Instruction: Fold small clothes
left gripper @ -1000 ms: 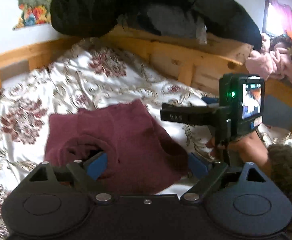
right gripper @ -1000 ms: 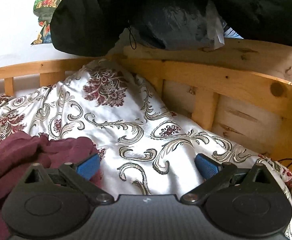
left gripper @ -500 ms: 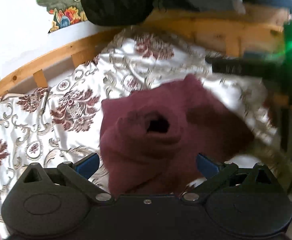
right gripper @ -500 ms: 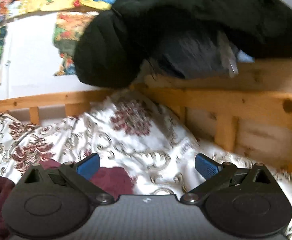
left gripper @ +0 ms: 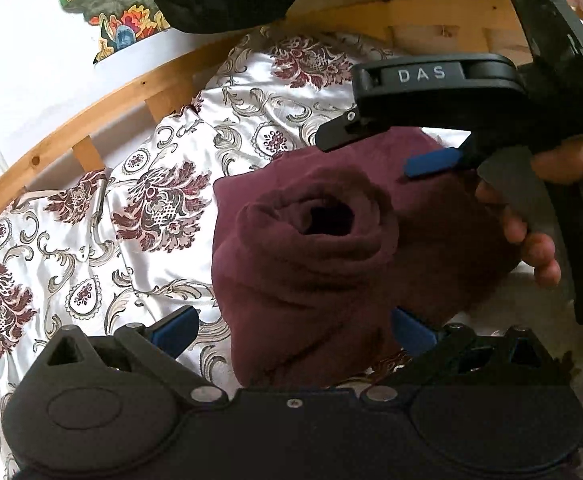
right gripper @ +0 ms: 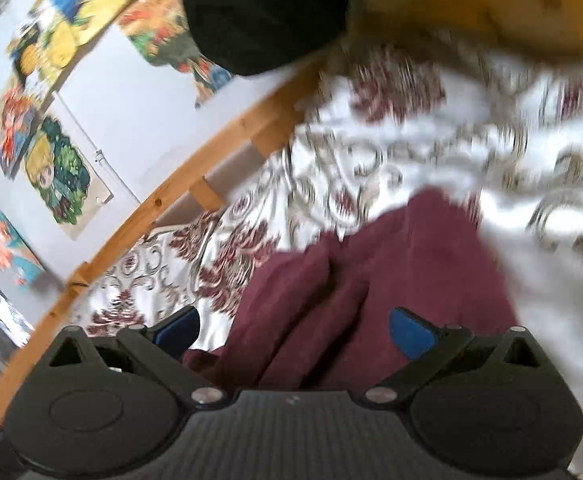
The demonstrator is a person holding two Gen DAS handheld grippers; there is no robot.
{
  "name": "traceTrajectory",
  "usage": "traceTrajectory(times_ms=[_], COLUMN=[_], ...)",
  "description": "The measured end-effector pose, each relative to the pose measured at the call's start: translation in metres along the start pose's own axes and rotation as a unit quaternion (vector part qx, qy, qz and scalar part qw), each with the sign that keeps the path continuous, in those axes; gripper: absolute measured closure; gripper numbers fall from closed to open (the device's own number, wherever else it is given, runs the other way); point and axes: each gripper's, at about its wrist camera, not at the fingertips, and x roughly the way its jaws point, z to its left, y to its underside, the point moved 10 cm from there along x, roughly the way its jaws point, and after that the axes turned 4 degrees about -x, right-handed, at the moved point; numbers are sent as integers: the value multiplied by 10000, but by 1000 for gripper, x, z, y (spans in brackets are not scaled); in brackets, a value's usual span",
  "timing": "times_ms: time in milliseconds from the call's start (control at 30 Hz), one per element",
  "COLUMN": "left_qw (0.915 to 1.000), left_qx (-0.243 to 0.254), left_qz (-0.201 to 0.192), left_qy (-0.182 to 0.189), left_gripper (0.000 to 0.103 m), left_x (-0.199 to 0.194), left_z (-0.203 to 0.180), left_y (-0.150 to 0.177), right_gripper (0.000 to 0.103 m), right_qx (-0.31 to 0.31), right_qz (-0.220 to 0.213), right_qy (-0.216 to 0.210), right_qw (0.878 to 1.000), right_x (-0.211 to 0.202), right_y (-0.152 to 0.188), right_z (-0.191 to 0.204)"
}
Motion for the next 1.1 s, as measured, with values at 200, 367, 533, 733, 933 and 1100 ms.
traceTrajectory(times_ms=[200,367,533,733,933,1100], left_qw=[9999,9978,9964,9964,9935,9902], left_qx=[129,463,675,193,118,-1], left_qz=[-76,-475,-432,-460,-681,-728], left_qy=[41,63,271,680,905,1194], left_gripper=[8,46,79,83,84,85], left_x=[4,-4,-2,-4,-11,-14], left_z=[-4,-14,-26,-24,-37,-52], left_y=[-5,-16,-20,-33,-43,-51], right_gripper=[17,49,75,82,82,82], right_qx=[-166,-284,-460,-1223,-1289,-1471], right_qz=[370,425,386,49,-121,-181], right_qy=[-85,24,148,318,387,590], right_qw=[9991,9987,9981,9920,9908,9872], right_x=[25,26,34,21,1,-11], right_y=[6,11,6,-13,-31,-39], right_z=[-2,-1,-3,13,13,8])
